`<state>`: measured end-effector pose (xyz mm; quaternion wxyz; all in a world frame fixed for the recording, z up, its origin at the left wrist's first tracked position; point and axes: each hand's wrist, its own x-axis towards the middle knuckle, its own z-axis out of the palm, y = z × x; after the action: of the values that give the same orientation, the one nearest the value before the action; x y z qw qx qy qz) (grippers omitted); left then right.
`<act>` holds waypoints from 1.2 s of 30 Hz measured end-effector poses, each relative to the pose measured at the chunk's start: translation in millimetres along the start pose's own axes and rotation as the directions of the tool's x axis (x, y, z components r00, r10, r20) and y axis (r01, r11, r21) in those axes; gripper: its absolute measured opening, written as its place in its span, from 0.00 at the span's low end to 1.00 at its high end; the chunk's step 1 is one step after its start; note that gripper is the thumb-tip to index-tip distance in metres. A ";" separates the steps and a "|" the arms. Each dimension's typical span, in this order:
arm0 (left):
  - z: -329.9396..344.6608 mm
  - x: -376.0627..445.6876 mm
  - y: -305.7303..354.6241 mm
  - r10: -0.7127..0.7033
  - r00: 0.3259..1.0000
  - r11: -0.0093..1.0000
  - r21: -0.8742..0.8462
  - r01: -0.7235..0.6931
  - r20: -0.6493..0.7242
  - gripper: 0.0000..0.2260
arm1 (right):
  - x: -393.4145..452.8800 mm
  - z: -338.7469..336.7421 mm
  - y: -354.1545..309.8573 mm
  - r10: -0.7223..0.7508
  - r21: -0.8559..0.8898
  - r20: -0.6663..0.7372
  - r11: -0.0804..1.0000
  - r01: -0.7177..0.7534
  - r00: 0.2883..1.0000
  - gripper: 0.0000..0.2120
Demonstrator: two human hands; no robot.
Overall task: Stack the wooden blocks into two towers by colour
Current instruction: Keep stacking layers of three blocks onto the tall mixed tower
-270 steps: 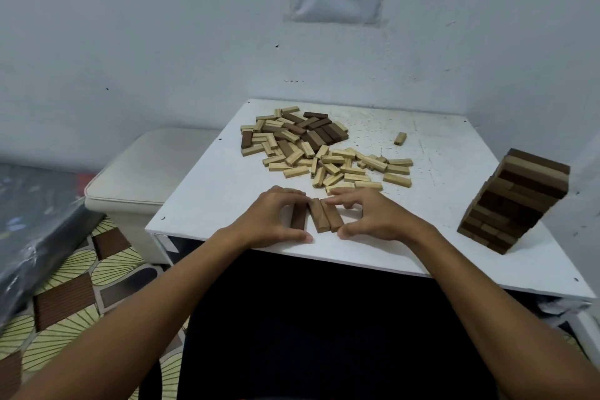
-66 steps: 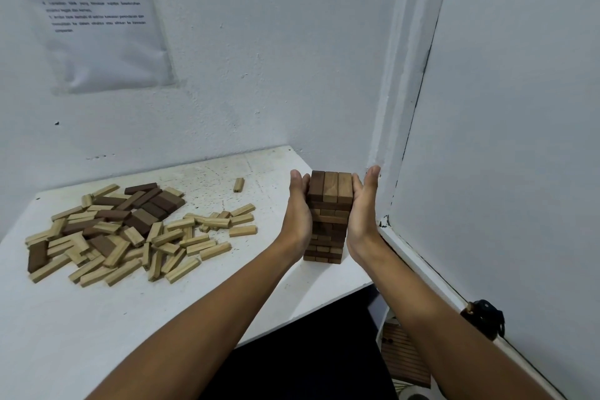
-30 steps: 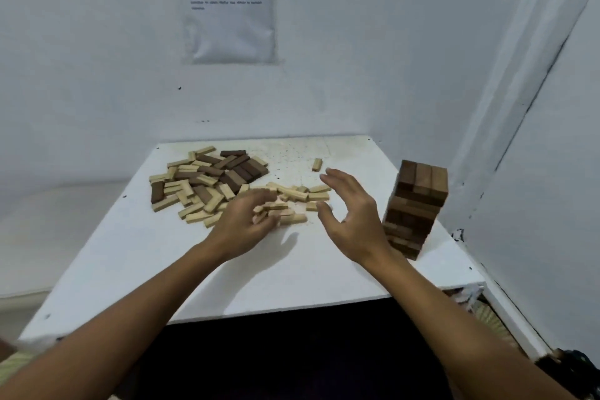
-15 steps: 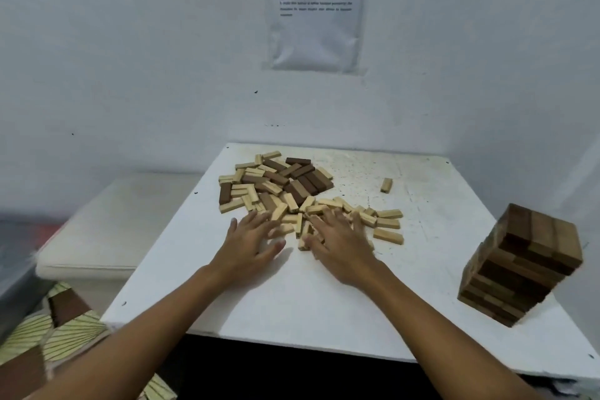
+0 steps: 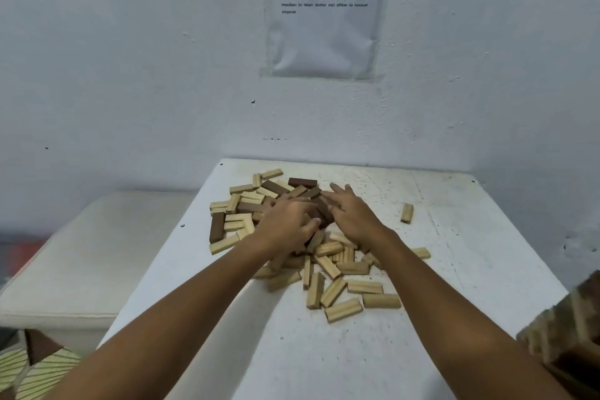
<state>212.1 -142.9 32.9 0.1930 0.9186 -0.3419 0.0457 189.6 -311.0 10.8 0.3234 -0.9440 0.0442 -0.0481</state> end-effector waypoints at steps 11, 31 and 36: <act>21.7 20.1 -18.3 -0.024 0.991 0.995 0.100 0.011 0.133 0.19 | 0.9 -0.7 8.8 -0.048 -0.229 0.241 0.968 0.105 0.969 0.28; 8.6 42.6 -9.2 -0.099 0.974 0.990 -0.078 0.117 0.201 0.19 | 12.0 -23.2 9.5 0.014 -0.015 0.233 1.000 -0.011 0.972 0.38; 9.8 44.0 -7.1 -0.119 0.971 0.987 -0.081 0.138 0.205 0.19 | 17.6 -26.3 5.8 0.039 -0.079 0.263 0.997 -0.019 0.964 0.40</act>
<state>249.7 -168.7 31.1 0.2036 0.9286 -0.3008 -0.0755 203.7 -333.4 29.1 0.2911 -0.9528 0.0162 0.0847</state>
